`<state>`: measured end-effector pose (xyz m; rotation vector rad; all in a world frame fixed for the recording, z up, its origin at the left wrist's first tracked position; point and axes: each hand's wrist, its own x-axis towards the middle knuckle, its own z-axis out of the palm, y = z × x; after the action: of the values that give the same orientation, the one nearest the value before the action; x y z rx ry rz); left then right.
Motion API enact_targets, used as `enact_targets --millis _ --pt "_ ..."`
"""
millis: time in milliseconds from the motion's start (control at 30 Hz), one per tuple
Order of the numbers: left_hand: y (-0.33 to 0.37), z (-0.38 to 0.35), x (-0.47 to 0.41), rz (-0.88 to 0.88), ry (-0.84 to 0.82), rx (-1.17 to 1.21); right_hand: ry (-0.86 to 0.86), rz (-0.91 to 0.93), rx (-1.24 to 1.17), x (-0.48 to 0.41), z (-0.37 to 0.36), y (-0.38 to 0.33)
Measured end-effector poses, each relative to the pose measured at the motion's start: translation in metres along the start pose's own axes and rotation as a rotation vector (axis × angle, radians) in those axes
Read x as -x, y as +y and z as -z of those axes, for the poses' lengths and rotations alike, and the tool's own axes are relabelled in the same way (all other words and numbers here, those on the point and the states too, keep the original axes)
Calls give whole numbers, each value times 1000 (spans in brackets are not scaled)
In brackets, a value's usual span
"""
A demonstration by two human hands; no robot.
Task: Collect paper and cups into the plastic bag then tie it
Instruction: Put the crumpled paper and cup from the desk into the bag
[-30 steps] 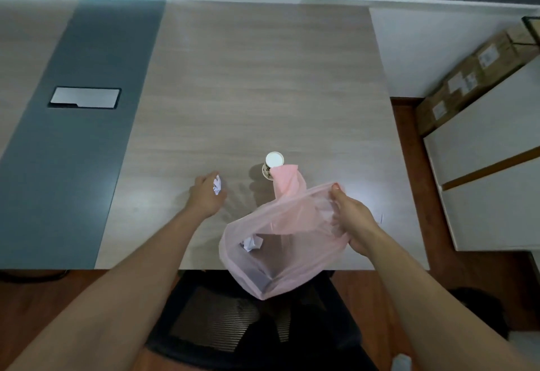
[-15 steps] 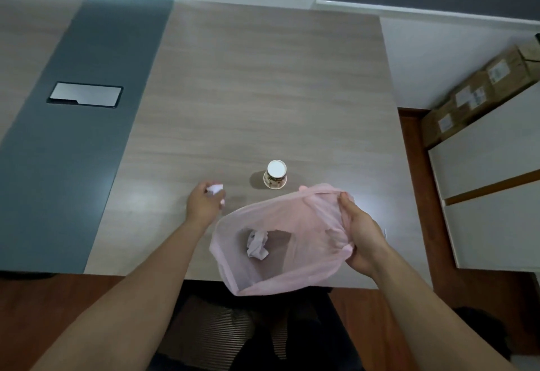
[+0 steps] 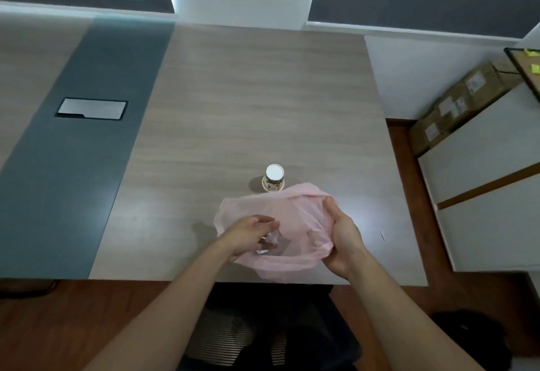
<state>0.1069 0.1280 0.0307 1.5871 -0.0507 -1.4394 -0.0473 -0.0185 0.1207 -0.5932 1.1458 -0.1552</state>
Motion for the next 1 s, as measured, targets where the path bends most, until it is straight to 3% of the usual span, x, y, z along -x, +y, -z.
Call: enact_targets --millis 200,333,500,600,733,1000 --pt "35 -14 -7 22 -56 -391 223 110 35 2 10 -3" --pt "79 -7 -8 -3 -68 -407 311 129 -5 4 16 -15" --pt "106 1 -40 -395 365 -321 321 139 19 7 14 -34" --pt "105 8 -81 -558 494 -660 313 124 55 3 14 -45" --pt "97 5 -126 -447 470 -926 330 97 133 -8 19 -54" --pt "78 2 -183 -299 398 -988 316 54 153 -41 32 -73"
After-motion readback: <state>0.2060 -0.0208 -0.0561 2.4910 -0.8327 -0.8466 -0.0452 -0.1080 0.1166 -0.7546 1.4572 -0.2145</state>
